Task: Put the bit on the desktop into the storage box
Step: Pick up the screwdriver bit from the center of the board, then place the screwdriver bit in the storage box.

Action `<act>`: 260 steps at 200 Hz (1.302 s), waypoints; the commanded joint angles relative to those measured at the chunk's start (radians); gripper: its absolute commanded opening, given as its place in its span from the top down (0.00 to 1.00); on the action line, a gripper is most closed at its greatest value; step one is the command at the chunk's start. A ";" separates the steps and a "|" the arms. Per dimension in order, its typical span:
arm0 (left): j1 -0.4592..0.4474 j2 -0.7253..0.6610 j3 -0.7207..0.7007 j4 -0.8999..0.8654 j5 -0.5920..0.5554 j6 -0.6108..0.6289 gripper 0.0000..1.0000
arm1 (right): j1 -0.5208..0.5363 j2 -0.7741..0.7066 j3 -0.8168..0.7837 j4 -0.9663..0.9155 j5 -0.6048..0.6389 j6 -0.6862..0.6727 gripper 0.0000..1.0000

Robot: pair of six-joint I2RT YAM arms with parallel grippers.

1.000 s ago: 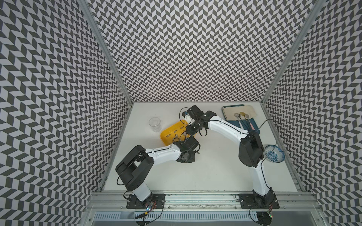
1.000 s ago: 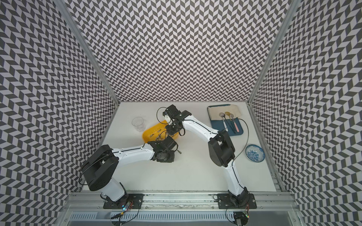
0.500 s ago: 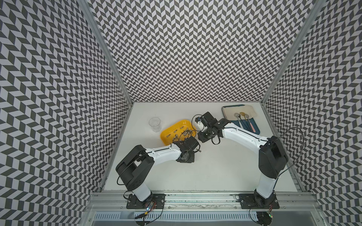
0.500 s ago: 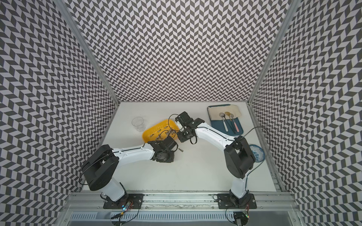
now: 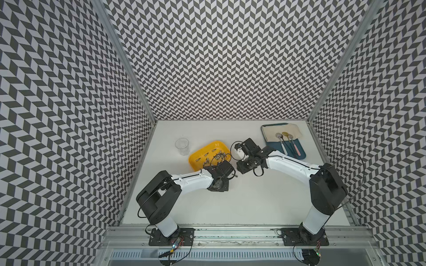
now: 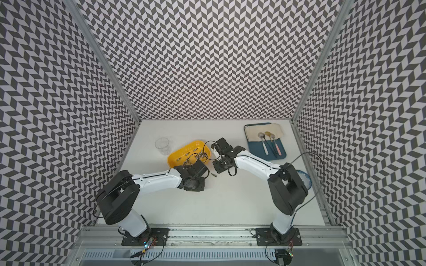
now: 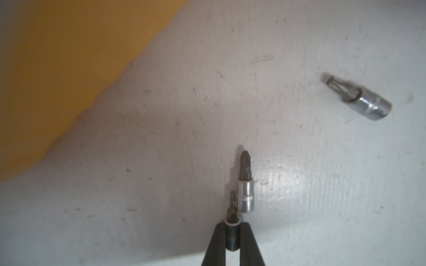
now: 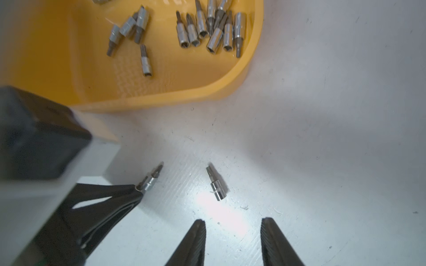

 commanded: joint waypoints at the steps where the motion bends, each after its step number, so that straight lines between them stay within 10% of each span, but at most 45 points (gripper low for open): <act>1: 0.003 0.007 -0.008 -0.029 -0.002 0.008 1.00 | -0.003 -0.015 -0.036 0.079 -0.030 0.010 0.53; 129: 0.047 -0.147 0.121 -0.177 0.003 0.051 1.00 | 0.010 0.054 -0.090 0.157 -0.056 -0.011 0.49; 260: 0.387 -0.042 0.278 -0.128 0.099 0.263 1.00 | 0.061 0.105 -0.067 0.151 0.002 -0.036 0.49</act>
